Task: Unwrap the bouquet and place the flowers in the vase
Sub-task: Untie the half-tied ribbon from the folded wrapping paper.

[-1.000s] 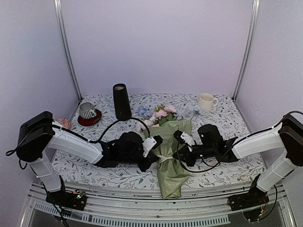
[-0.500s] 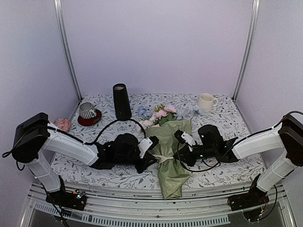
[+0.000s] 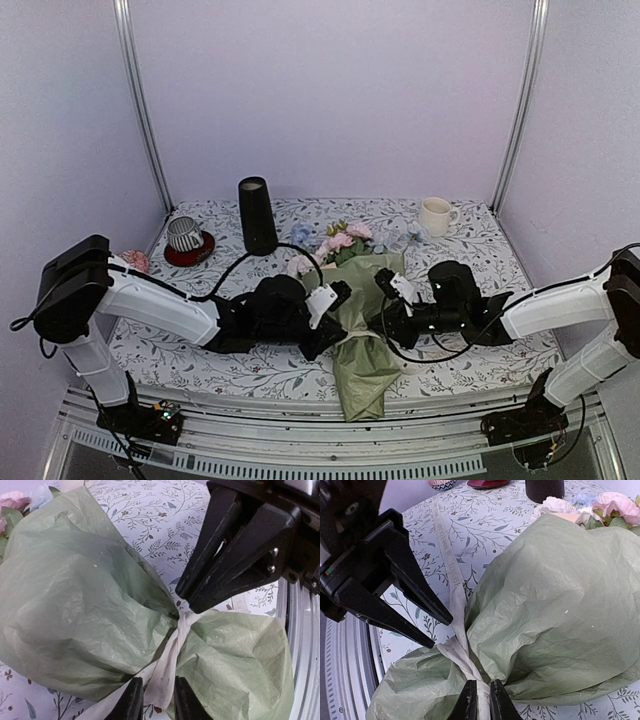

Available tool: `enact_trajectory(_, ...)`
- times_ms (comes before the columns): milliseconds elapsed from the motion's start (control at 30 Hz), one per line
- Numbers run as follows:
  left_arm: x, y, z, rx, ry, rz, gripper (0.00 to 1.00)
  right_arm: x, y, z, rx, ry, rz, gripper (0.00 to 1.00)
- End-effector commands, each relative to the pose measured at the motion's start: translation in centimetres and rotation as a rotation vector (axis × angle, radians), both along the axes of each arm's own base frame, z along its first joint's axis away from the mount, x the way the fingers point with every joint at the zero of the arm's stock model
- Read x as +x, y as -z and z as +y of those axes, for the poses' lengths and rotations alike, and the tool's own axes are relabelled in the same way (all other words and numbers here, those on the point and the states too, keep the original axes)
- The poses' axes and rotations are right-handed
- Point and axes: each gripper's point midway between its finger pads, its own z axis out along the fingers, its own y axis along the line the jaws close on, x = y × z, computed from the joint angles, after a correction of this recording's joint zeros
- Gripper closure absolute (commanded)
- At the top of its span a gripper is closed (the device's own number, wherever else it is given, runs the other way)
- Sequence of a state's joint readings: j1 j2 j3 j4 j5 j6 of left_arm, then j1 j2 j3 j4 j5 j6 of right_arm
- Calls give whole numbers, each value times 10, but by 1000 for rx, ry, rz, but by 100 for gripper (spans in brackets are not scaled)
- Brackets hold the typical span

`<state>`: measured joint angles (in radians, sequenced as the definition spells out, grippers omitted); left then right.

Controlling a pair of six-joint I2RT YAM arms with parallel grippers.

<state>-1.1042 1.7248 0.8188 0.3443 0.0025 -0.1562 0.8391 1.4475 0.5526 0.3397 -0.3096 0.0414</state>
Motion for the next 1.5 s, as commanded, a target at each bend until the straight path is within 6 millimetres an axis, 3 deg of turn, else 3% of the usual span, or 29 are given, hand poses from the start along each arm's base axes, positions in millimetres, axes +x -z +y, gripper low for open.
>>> enact_trajectory(0,-5,5,-7,29,23,-8,76,1,-13,-5,35,25,-51,88)
enact_trajectory(633,1,25,-13,113,7,18,74,-2,-2,6,16,-30,-5,87)
enact_trajectory(733,0,28,-12,120,5,25,78,-1,-5,4,23,-17,-21,87)
enact_trajectory(833,0,30,-11,126,2,27,91,-1,-6,4,27,-19,-22,87)
enact_trajectory(900,0,28,-10,127,-2,27,100,-1,-4,5,24,-25,-14,87)
enact_trajectory(1200,-7,-4,-9,-11,0,36,100,-4,8,14,6,-64,37,87)
enact_trajectory(1467,-7,-1,-9,-24,-14,51,100,-6,18,20,-13,-97,75,86)
